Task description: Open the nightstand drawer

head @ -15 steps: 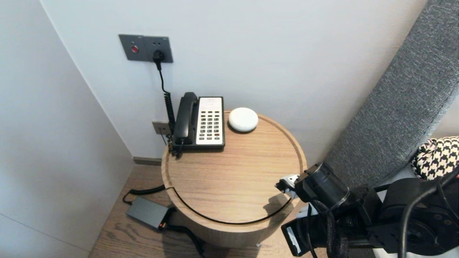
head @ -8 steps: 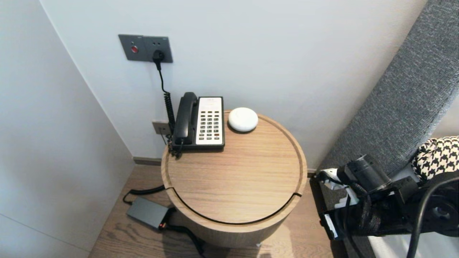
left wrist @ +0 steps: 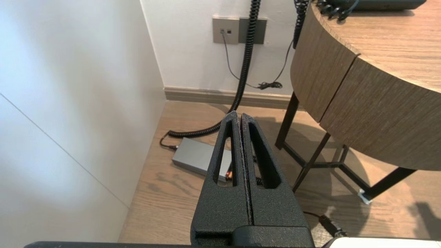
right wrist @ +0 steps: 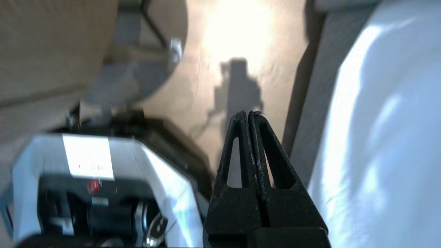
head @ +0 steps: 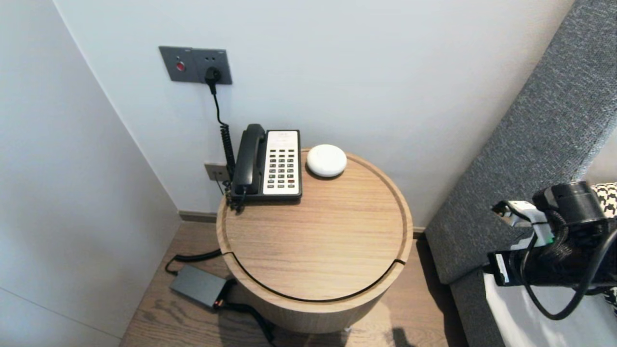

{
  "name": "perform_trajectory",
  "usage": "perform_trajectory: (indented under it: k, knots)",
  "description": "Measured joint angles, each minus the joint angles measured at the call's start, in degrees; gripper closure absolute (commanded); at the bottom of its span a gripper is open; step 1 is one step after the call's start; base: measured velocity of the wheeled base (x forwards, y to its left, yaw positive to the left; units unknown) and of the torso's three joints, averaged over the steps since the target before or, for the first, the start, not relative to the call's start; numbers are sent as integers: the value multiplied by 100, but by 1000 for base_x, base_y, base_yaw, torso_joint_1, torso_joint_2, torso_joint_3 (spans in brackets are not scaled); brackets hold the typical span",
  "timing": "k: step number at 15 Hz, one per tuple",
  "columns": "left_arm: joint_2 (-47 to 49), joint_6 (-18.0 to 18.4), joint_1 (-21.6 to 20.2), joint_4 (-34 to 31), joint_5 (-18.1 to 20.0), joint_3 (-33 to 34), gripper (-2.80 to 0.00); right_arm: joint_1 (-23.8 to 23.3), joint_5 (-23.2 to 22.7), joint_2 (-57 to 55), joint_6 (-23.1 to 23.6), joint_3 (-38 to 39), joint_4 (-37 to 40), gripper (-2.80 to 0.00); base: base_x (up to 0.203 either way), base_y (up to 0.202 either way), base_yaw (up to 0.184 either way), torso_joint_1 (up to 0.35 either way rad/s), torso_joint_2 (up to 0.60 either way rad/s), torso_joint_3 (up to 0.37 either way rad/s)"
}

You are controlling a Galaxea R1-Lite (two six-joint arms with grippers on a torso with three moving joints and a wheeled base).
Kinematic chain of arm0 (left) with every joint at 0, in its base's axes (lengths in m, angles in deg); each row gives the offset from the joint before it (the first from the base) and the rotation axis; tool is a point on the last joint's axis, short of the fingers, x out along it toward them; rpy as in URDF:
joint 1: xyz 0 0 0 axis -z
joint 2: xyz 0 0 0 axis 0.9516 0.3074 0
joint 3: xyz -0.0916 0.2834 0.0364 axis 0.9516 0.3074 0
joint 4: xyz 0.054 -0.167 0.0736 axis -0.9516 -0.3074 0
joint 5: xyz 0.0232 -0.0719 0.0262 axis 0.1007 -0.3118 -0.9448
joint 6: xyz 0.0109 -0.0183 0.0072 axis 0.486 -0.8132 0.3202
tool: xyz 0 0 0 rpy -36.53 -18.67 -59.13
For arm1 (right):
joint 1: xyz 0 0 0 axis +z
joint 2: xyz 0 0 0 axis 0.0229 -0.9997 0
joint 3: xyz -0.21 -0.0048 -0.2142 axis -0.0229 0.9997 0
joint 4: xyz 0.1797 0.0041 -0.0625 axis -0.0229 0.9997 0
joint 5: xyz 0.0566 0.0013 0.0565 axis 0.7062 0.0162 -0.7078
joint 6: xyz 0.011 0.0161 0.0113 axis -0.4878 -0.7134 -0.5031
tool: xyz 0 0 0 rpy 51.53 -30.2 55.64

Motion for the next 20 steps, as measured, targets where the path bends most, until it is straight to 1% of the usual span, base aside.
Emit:
perform_trajectory:
  k: [3, 7, 12, 15, 17, 20]
  knots:
    - [0, 5, 0, 0, 0, 0, 0, -232, -44, 510, 40, -113, 35, 0, 0, 0, 0, 0, 0, 0]
    - [0, 3, 0, 0, 0, 0, 0, -239, -59, 1453, 34, -107, 95, 0, 0, 0, 0, 0, 0, 0]
    - [0, 0, 0, 0, 0, 0, 0, -204, -61, 2783, 29, 252, 563, 0, 0, 0, 0, 0, 0, 0]
    - [0, 2, 0, 0, 0, 0, 0, -202, -53, 3679, 25, 684, 797, 0, 0, 0, 0, 0, 0, 0]
    - [0, 3, 0, 0, 0, 0, 0, -202, -43, 4274, 18, 1230, 882, 0, 0, 0, 0, 0, 0, 0]
    - [0, 1, 0, 0, 1, 0, 0, -231, -28, 5317, 14, 2287, 995, 0, 0, 0, 0, 0, 0, 0]
